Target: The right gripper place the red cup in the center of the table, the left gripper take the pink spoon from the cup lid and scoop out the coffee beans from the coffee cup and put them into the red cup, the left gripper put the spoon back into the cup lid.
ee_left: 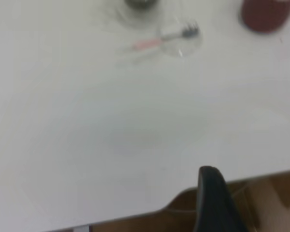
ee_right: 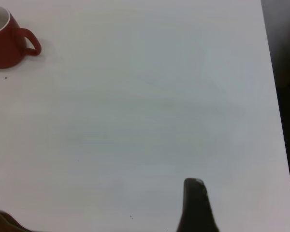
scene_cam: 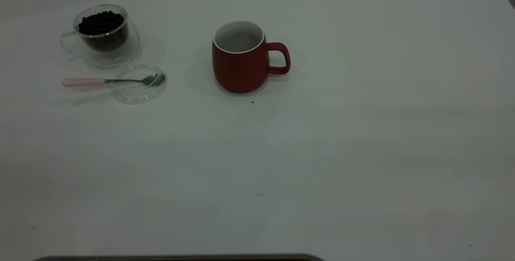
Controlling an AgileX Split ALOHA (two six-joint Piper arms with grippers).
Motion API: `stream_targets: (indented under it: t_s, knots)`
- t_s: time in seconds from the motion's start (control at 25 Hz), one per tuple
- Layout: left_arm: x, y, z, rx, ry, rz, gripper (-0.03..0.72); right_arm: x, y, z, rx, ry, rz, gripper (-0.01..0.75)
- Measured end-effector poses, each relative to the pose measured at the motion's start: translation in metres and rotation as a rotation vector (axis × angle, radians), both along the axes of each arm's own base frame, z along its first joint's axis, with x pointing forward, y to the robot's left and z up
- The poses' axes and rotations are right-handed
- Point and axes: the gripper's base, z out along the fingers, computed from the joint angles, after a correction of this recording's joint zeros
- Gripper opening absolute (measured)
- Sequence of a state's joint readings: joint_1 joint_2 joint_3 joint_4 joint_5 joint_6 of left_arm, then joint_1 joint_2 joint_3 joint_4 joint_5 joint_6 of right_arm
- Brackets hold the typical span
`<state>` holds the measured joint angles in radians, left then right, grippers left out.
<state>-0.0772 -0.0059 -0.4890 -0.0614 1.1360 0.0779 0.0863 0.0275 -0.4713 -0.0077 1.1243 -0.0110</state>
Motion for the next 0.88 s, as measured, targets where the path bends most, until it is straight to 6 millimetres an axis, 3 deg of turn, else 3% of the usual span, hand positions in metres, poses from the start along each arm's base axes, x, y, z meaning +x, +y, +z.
stream_targets:
  t_s: [0.88]
  knots:
    - [-0.0021, -0.0011, -0.001, -0.003, 0.001, 0.066, 0.465, 0.0, 0.0, 0.0, 0.0, 0.0, 0.0, 0.558]
